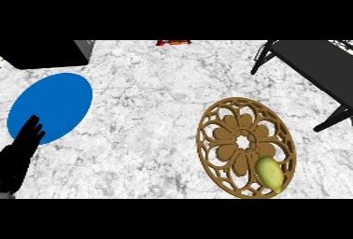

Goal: Pick the can from the placemat and place it in the tiered shelf

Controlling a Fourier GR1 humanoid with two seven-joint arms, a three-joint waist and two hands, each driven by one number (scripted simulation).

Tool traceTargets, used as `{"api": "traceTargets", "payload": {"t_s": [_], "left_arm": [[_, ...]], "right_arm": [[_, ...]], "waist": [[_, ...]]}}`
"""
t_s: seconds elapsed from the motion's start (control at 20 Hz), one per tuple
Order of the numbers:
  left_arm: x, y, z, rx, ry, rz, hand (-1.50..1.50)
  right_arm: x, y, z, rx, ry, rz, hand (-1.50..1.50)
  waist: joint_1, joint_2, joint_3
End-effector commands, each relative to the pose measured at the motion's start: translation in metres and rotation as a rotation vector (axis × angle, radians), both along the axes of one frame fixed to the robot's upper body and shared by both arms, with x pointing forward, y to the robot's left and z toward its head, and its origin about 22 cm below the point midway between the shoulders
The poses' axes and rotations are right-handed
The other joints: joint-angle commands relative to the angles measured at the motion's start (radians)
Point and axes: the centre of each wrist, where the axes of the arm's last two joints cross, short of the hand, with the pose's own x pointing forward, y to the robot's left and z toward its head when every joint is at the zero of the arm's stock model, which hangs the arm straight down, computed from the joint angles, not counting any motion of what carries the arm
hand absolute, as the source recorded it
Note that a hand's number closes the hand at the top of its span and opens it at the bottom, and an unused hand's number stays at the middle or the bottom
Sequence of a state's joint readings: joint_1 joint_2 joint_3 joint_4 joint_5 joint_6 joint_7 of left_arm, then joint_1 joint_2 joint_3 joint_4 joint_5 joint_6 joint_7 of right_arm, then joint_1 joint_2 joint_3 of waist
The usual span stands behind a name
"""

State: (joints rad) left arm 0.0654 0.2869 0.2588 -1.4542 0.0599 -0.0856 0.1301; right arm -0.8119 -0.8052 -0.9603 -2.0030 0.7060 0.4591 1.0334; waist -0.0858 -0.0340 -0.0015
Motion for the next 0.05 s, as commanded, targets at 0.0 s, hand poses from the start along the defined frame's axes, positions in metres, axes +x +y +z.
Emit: {"api": "traceTargets", "payload": {"t_s": [0.0], "left_arm": [[-0.0190, 0.0061, -0.0110, 0.004, 0.009, 0.021, 0.00]], "right_arm": [[-0.0466, -0.0029, 0.0042, 0.085, 0.124, -0.047, -1.50]], "waist": [[-0.016, -0.009, 0.000]]}}
